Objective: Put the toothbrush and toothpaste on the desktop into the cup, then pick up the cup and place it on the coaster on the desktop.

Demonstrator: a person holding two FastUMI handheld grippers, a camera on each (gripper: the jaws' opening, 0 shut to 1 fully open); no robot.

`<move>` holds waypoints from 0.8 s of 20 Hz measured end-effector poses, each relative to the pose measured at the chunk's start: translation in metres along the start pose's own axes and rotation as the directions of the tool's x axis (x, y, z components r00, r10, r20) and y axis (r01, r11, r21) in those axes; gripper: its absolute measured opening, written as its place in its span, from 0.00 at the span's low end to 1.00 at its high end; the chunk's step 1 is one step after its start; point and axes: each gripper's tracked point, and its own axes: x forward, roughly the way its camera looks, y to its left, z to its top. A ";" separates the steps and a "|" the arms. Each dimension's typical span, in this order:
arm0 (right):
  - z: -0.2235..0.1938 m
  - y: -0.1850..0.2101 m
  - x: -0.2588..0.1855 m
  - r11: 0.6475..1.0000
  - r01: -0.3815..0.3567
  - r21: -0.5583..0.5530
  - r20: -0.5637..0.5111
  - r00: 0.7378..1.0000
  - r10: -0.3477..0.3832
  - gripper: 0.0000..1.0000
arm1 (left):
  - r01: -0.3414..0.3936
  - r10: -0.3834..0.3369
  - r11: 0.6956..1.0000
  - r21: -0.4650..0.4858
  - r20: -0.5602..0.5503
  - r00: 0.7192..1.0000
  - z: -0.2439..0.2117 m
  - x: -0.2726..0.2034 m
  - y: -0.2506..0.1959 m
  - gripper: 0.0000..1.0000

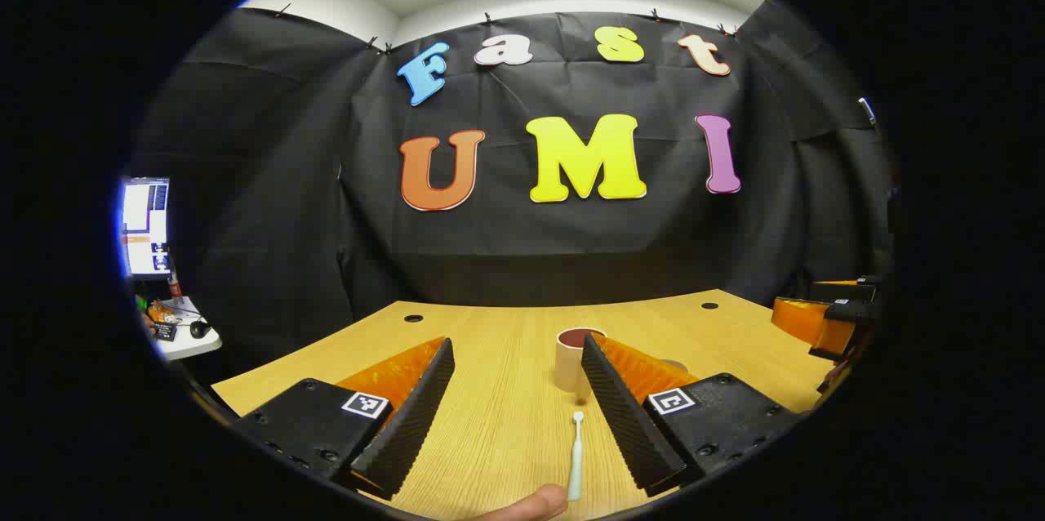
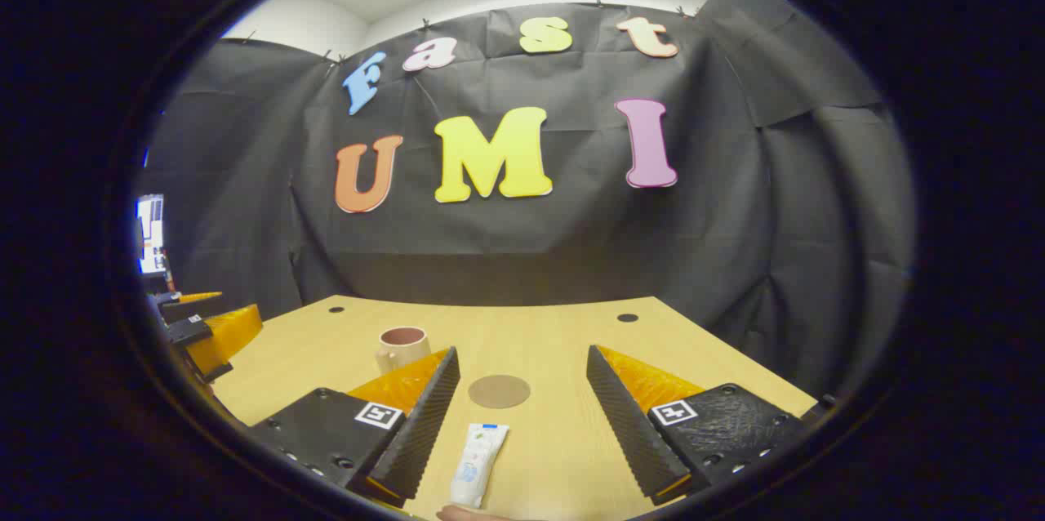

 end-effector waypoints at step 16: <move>0.009 0.008 -0.017 1.000 -0.003 -0.022 0.030 1.000 0.004 0.95 | 0.068 -0.070 0.997 -0.042 -0.055 0.996 -0.014 -0.001 -0.018 1.00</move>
